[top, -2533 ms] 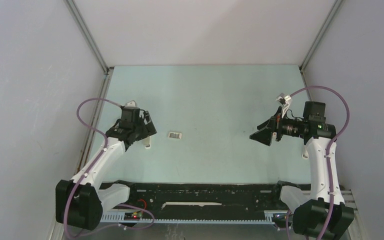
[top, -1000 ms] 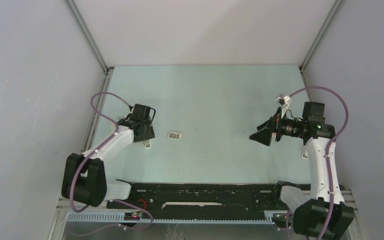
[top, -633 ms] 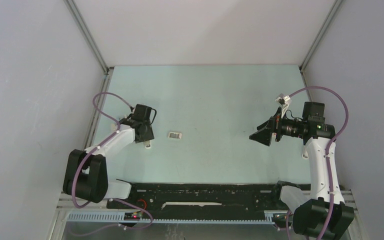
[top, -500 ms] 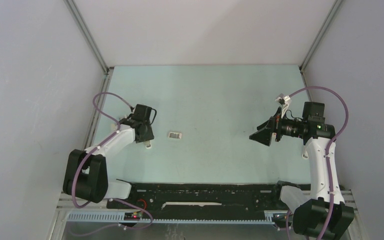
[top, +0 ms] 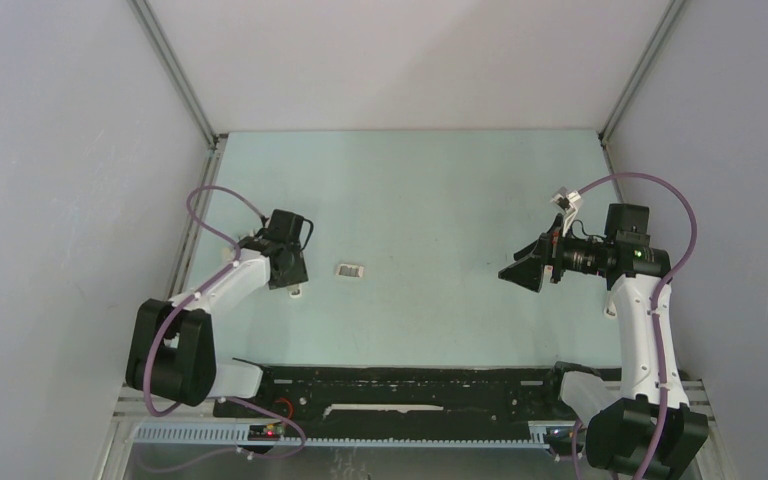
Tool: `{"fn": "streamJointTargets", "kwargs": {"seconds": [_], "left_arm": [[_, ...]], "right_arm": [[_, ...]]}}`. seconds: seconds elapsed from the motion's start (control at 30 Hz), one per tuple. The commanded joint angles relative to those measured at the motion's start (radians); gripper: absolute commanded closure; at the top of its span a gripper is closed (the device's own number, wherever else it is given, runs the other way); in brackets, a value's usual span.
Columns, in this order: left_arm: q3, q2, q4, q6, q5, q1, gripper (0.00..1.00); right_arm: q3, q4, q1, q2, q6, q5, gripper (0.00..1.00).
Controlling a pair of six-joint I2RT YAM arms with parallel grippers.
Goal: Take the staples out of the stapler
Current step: Pick up the stapler from the center of the board.
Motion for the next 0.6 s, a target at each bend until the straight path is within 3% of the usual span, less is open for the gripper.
{"fn": "streamJointTargets", "kwargs": {"seconds": [0.0,0.13,0.43,0.57], "left_arm": [[0.046,-0.024,-0.007,0.013,-0.014,-0.004,0.54],[0.047,-0.020,-0.006,0.012,-0.009,-0.006,0.58],[0.054,-0.084,-0.010,0.022,0.020,-0.005,0.97],[0.055,-0.157,-0.013,0.029,0.099,-0.005,1.00]], "right_arm": [[-0.005,0.016,-0.001,-0.004,-0.002,-0.004,0.00],[-0.004,0.014,-0.002,-0.007,-0.002,-0.004,0.00],[-0.004,0.011,0.000,-0.007,-0.004,-0.007,0.00],[-0.004,0.007,0.010,-0.005,-0.010,-0.009,0.00]]}}
